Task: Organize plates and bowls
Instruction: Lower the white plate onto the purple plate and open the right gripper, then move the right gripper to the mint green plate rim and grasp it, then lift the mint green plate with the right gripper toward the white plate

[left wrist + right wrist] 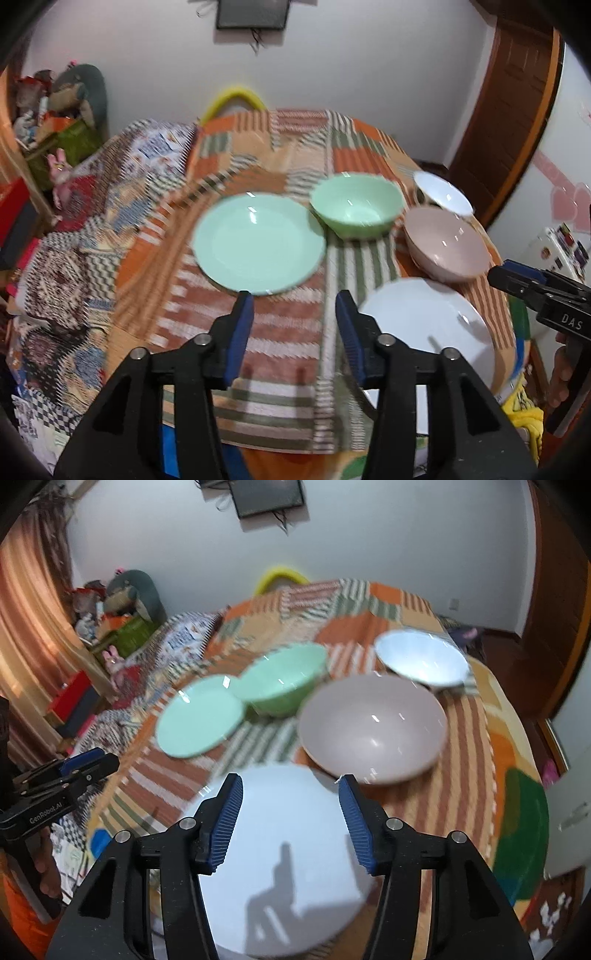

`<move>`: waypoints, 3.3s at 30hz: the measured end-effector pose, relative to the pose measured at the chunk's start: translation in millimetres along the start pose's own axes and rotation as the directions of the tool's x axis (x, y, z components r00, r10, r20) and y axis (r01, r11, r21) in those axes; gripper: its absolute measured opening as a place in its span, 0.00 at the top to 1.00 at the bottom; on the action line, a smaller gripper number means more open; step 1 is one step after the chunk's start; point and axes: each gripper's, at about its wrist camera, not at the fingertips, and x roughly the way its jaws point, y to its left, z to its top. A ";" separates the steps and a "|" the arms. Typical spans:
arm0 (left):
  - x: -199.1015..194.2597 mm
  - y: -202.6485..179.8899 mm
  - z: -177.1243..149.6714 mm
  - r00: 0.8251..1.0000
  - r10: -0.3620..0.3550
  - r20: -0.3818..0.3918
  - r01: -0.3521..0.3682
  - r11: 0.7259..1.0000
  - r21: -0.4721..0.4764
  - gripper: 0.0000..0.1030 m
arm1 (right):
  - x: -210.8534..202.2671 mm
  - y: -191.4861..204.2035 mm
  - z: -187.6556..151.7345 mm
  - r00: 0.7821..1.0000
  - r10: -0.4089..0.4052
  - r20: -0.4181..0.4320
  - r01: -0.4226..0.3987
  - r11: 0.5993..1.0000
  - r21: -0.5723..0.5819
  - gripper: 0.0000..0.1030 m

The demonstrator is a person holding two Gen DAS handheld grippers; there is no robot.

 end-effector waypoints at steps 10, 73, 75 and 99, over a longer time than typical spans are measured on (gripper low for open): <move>-4.2 46.3 23.2 0.994 0.089 0.059 -0.087 0.996 -0.035 0.36 | 34.3 31.5 26.1 0.998 0.056 -0.017 -0.057 0.996 -0.064 0.48; 211.5 138.5 44.6 0.964 -0.094 -0.249 0.064 0.990 -0.124 0.75 | 220.7 72.0 56.2 0.920 -0.054 -0.388 -0.008 0.988 -0.156 0.74; 206.4 135.4 39.9 0.964 -0.084 -0.252 0.056 0.992 -0.116 0.75 | 218.4 71.6 55.6 0.920 -0.048 -0.389 -0.010 0.989 -0.147 0.74; 91.0 112.4 23.9 0.991 -0.062 -0.118 0.048 0.992 -0.119 0.75 | 137.5 80.0 54.0 0.957 0.073 -0.281 -0.107 0.989 -0.106 0.74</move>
